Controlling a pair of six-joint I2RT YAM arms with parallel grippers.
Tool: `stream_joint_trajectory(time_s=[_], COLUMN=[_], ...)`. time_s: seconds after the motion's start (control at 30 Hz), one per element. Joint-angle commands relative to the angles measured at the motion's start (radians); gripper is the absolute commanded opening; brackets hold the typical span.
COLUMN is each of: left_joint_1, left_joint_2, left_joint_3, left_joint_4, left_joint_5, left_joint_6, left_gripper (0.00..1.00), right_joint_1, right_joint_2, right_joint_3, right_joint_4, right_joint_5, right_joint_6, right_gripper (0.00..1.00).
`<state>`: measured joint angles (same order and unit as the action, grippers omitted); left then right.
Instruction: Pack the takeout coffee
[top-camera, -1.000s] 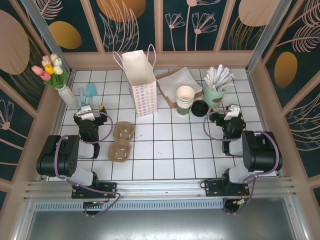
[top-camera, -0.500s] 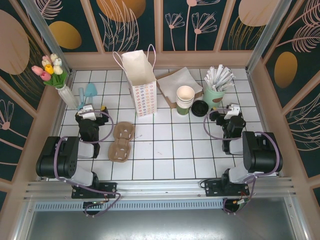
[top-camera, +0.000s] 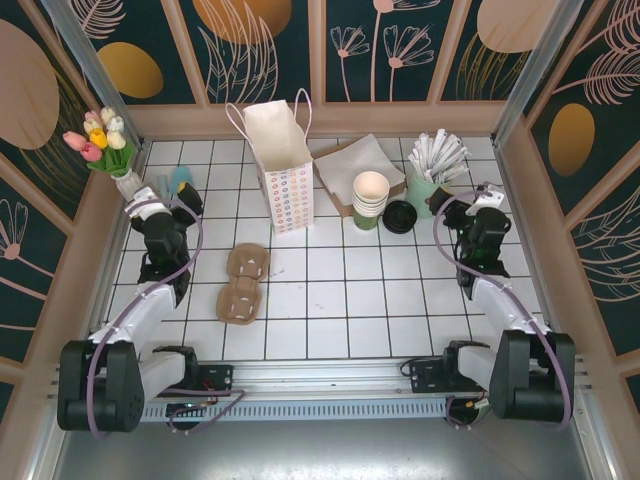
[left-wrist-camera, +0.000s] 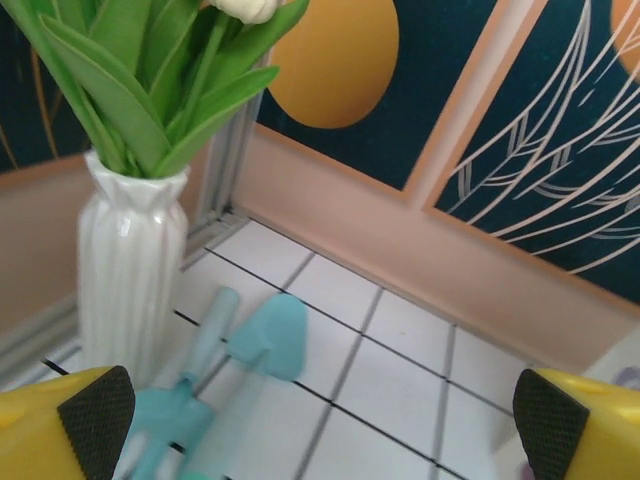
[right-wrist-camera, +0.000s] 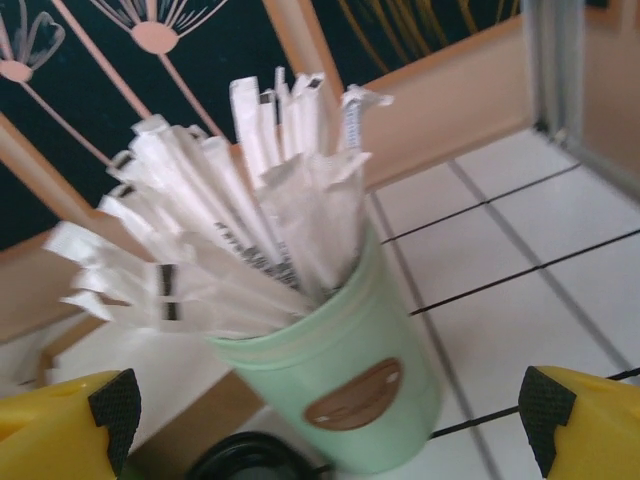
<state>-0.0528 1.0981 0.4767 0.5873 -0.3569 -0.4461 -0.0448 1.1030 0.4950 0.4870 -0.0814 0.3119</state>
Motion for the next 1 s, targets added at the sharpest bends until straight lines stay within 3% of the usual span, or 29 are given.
stream_joint_trajectory(time_s=[0.0, 0.1, 0.2, 0.4, 0.47, 0.63, 0.83, 0.97], left_joint_1=[-0.012, -0.026, -0.053, -0.102, -0.165, -0.347, -0.369, -0.369], left_joint_2=[-0.033, -0.044, -0.044, -0.044, -0.034, -0.006, 0.012, 0.069], left_joint_3=[0.021, 0.008, 0.032, 0.069, 0.110, 0.230, 0.181, 0.230], left_joint_4=[-0.167, -0.192, -0.295, -0.426, -0.469, -0.635, -0.530, -0.559], left_joint_5=[0.128, 0.240, 0.266, 0.344, 0.336, 0.183, 0.198, 0.213], left_joint_6=[-0.202, -0.337, -0.438, -0.575, -0.585, -0.590, -0.600, -0.560], left_gripper=[0.99, 0.98, 0.99, 0.98, 0.98, 0.99, 0.99, 0.99], right_joint_1=[0.033, 0.072, 0.116, 0.205, 0.218, 0.271, 0.340, 0.356], right_joint_2=[-0.020, -0.015, 0.011, 0.110, 0.171, 0.327, 0.512, 0.581], right_joint_3=[0.067, 0.127, 0.224, 0.440, 0.521, 0.732, 0.947, 1.014], right_joint_4=[-0.210, -0.274, -0.395, -0.679, -0.757, -0.937, -1.094, -1.127], right_joint_5=[-0.157, -0.211, -0.260, -0.190, -0.183, -0.090, 0.034, 0.052], right_joint_6=[0.180, 0.237, 0.208, 0.121, 0.098, 0.038, 0.003, -0.002], right_gripper=[0.99, 0.98, 0.95, 0.89, 0.84, 0.77, 0.63, 0.54])
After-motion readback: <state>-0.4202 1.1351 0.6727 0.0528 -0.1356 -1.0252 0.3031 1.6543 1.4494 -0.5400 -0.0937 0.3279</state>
